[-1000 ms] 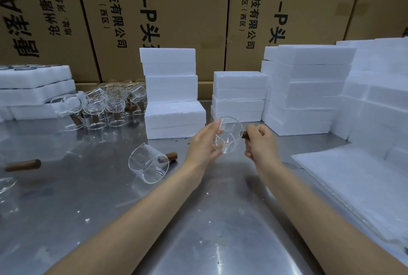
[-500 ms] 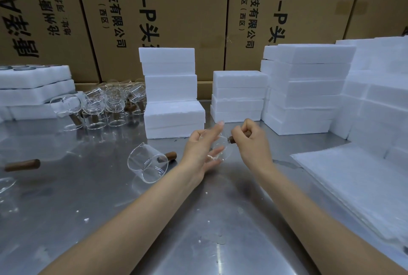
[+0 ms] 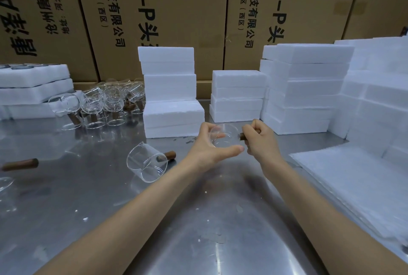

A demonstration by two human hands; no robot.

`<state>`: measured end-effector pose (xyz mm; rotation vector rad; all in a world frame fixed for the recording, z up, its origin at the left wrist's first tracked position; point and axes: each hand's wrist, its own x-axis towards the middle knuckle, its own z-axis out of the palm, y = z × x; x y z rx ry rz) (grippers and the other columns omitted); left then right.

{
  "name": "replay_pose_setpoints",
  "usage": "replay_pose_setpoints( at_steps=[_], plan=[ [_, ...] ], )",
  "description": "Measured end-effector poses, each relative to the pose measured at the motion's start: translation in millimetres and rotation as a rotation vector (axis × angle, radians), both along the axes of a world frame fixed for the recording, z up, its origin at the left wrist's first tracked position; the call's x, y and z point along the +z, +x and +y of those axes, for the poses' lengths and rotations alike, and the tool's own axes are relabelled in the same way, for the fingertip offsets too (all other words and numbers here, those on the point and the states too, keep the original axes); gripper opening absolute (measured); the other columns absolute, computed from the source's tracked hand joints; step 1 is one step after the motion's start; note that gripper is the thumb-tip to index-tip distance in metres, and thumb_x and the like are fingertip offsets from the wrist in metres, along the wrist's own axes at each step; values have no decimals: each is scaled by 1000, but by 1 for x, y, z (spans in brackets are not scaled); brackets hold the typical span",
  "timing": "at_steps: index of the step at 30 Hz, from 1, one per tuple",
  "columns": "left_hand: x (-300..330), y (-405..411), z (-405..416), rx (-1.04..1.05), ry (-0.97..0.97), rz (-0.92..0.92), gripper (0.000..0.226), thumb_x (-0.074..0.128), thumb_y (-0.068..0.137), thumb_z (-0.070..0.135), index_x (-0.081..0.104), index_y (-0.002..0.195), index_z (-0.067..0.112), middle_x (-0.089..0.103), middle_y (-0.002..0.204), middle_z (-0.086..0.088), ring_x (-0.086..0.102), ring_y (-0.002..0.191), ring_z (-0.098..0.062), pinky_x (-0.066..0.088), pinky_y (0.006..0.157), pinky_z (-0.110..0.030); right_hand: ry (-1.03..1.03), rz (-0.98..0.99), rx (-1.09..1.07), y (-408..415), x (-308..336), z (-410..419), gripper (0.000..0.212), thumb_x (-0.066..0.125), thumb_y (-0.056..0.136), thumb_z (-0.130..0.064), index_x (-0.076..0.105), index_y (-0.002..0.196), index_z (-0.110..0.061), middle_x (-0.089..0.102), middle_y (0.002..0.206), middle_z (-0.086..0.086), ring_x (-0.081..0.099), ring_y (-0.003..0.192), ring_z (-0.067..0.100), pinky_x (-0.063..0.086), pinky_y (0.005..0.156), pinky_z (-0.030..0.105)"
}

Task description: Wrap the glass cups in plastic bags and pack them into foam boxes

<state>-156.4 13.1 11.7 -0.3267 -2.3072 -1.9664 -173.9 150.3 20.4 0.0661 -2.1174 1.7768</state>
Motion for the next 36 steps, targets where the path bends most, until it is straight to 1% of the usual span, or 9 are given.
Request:
replay_pose_setpoints(
  at_steps=[5,8,14,20,26,28,30,33,36],
  plan=[
    [-1,-2,-8,-83,48,-14,67,86,59,36,48,114,24,59,122,6,60,110,-13,53,93,-38,-54,-24,13,-3,1,4,30,48,85,-10,31,61,-16,45,52,-1,36,34,2,28,44,22],
    [-1,-2,-14,-176,176,-55,62,86,60,29,54,114,25,60,125,6,65,107,-12,55,86,-28,-137,-52,75,-4,1,6,32,46,86,-8,29,61,-17,36,40,-11,26,37,7,23,39,20],
    [1,-5,-21,-275,315,-123,54,81,67,21,61,117,27,63,126,-2,65,111,-27,52,95,-34,-262,-113,153,-5,1,8,33,44,87,-6,27,62,-20,28,45,-9,20,41,9,16,43,24],
    [4,-8,-18,-203,341,-159,52,81,69,44,64,116,27,64,126,-1,65,105,-40,57,80,-29,-293,-138,196,-3,0,9,28,42,88,-6,33,66,-19,30,46,-8,21,39,8,17,41,22],
    [9,-5,-12,-106,228,-103,80,59,60,79,61,118,23,67,117,3,72,88,-22,58,79,-32,-419,-273,251,-4,-1,7,24,37,89,-10,36,67,-18,24,38,-9,18,34,6,18,34,18],
    [7,-3,-11,-136,140,-8,80,73,56,72,60,120,26,65,118,7,69,99,-16,54,88,-29,-540,-368,274,-6,-2,7,27,38,89,-12,35,63,-18,22,38,-8,17,31,6,18,32,17],
    [4,-3,-9,-137,44,86,71,82,60,53,59,122,27,66,115,9,65,103,-6,52,86,-21,-593,-414,262,-5,-1,7,28,42,89,-13,38,61,-18,28,38,-7,22,30,5,21,31,16],
    [2,-3,-4,-18,63,120,56,73,56,57,67,102,25,70,101,0,69,84,-5,55,76,-21,-229,-271,90,-4,-1,7,27,49,90,-21,48,63,-18,49,47,-5,40,36,7,32,39,16],
    [7,-3,0,110,89,-30,71,62,59,75,66,97,16,71,95,-9,72,70,-15,59,79,-34,222,-27,-40,-3,-2,1,41,40,97,-33,54,61,-17,57,51,-6,49,46,11,39,51,24]
  ],
)
